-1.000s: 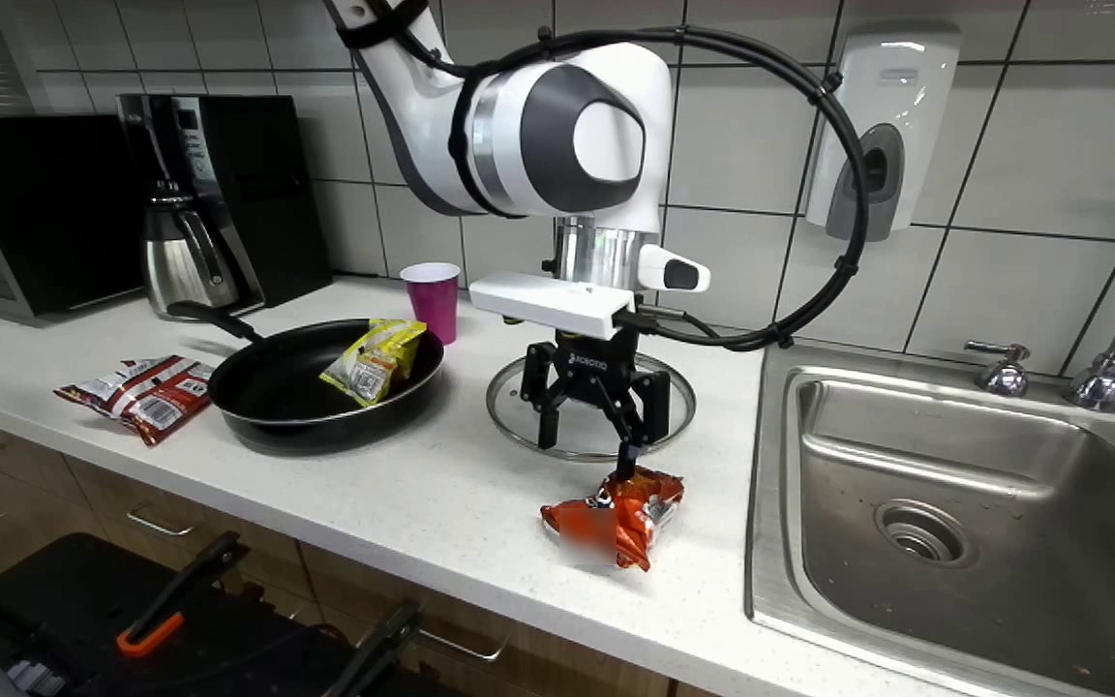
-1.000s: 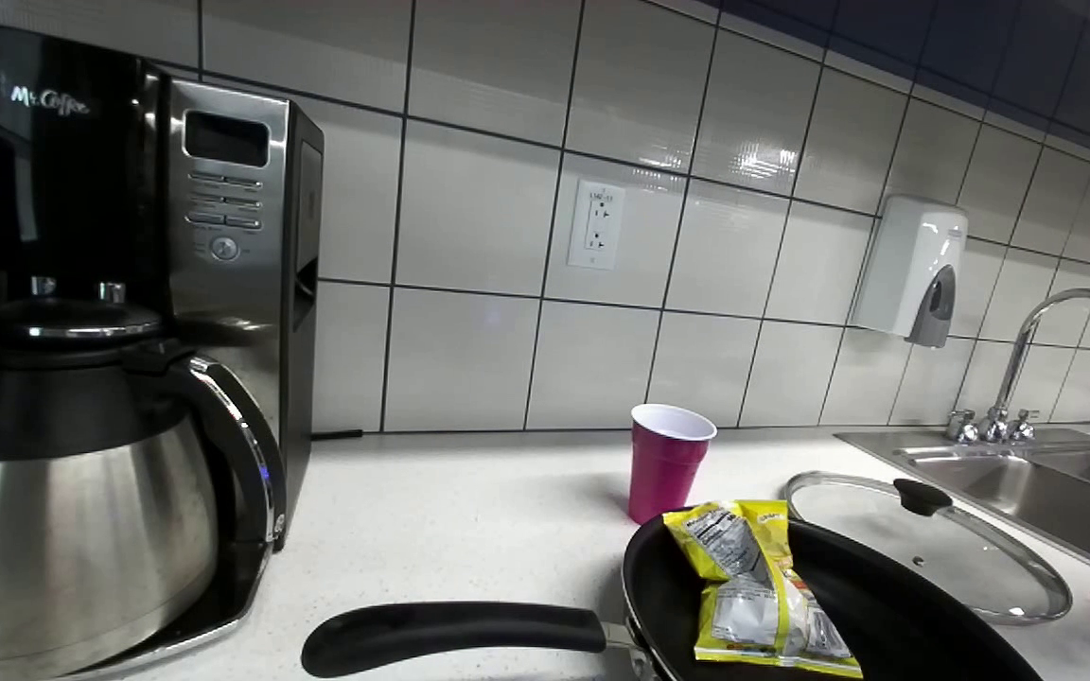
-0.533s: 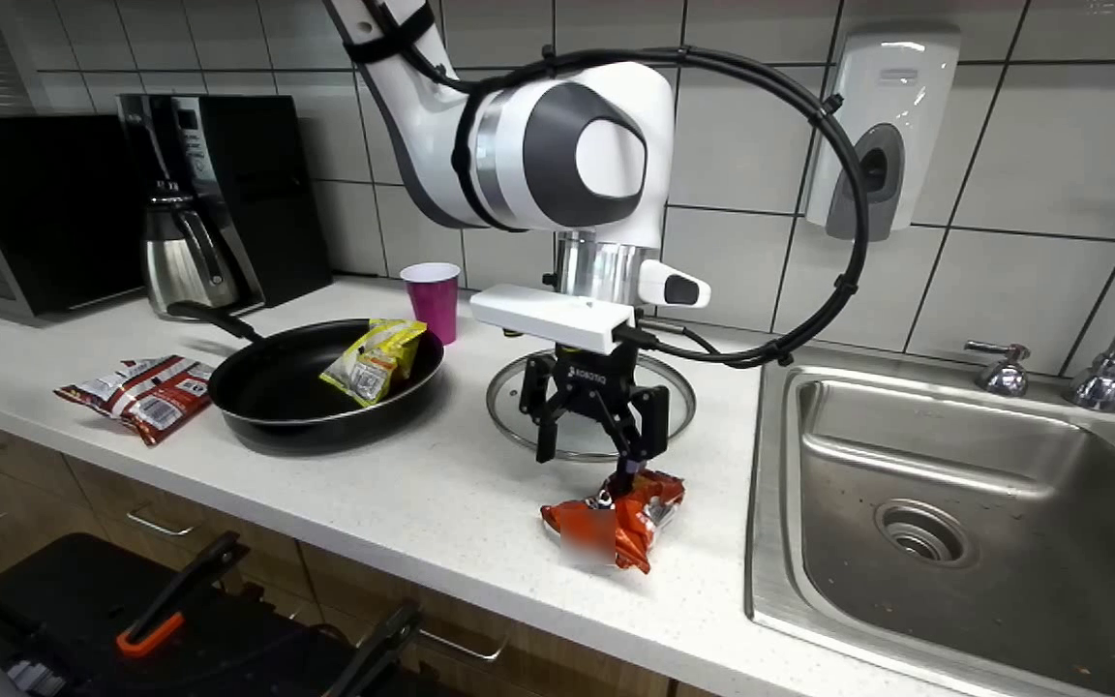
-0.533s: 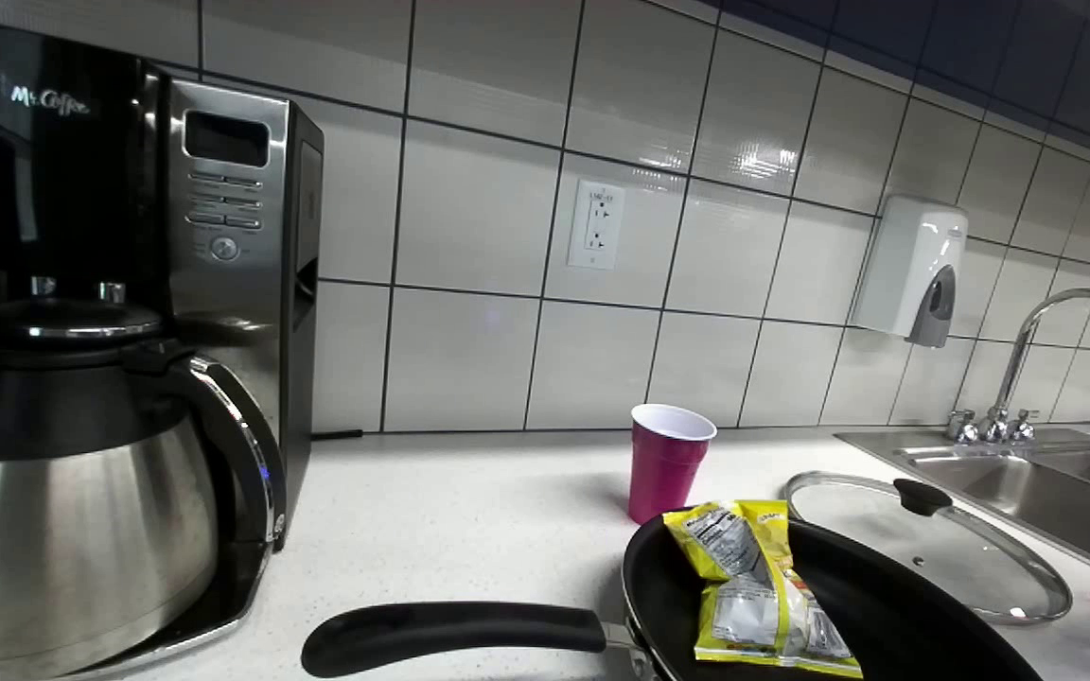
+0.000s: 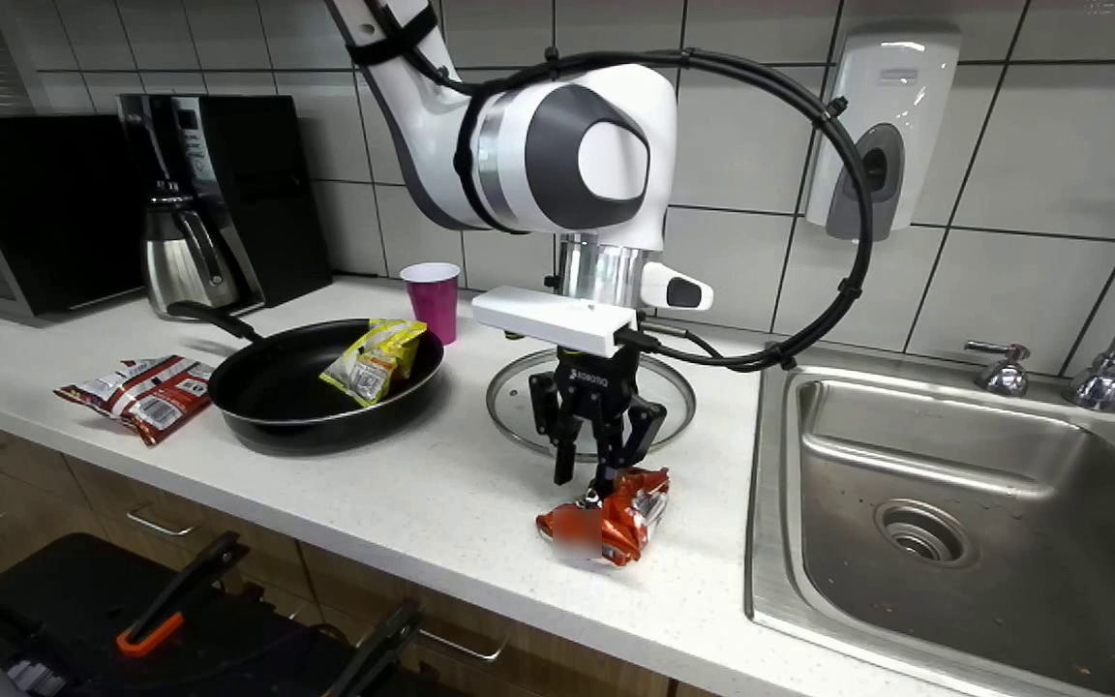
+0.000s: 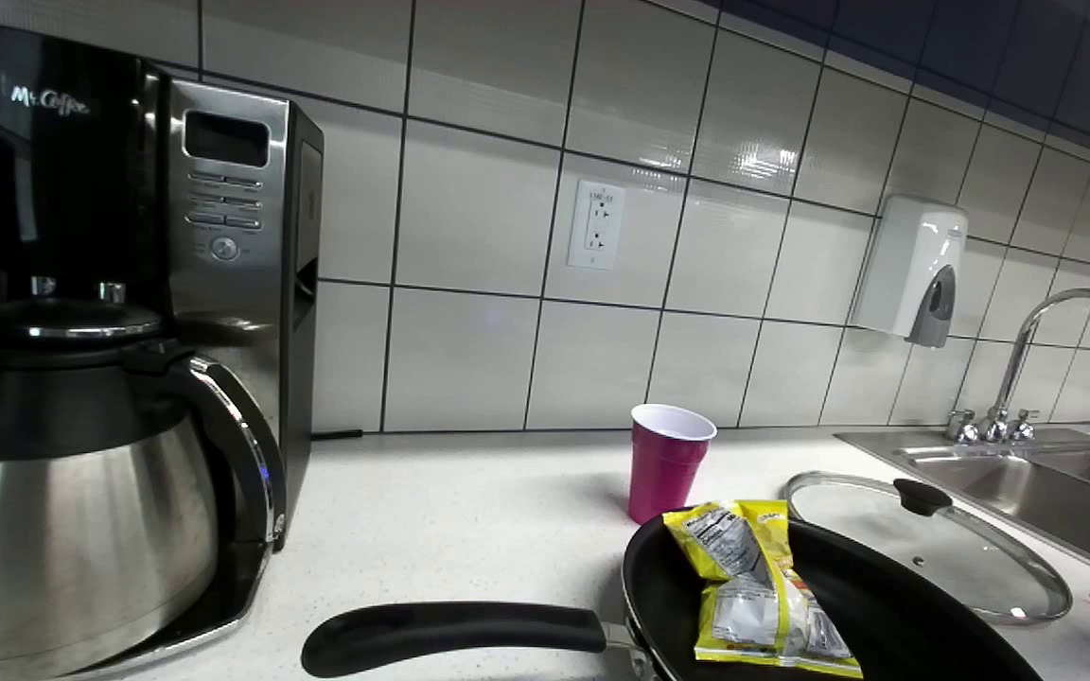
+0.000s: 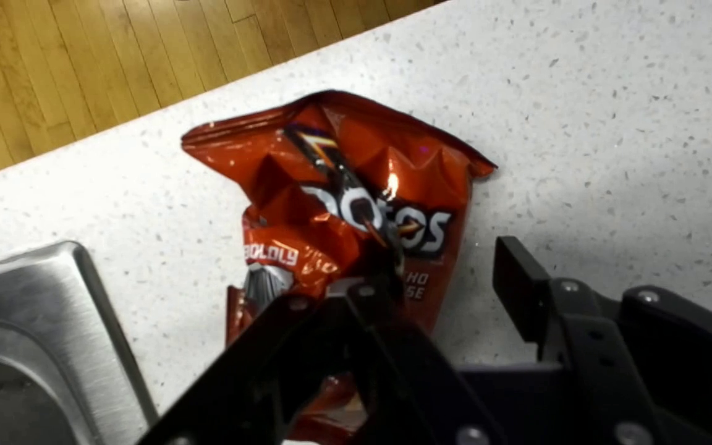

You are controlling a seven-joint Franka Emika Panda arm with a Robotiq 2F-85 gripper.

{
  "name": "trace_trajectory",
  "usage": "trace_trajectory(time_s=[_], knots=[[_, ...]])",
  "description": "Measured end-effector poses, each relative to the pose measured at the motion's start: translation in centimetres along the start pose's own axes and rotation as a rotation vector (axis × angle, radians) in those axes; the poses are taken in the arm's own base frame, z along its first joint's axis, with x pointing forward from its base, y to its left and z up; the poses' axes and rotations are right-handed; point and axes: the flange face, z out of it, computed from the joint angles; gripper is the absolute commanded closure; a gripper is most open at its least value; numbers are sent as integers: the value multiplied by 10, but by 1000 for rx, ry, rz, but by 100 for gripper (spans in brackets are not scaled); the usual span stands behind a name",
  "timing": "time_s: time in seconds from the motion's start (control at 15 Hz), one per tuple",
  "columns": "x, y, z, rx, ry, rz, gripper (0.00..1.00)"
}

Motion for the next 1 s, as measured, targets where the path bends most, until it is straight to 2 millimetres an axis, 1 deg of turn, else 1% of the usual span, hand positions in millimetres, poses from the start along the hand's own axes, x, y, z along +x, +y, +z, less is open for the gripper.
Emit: trace_trajectory(time_s=[0.13, 0.2, 0.73, 0.87, 1.0], knots=[[0, 0, 0, 0, 0, 0, 97], [0, 0, 0, 0, 0, 0, 100], [0, -1, -1, 0, 2, -3, 100], [1, -5, -3, 0, 8, -22, 100], [3, -16, -10, 2, 22, -60, 100]])
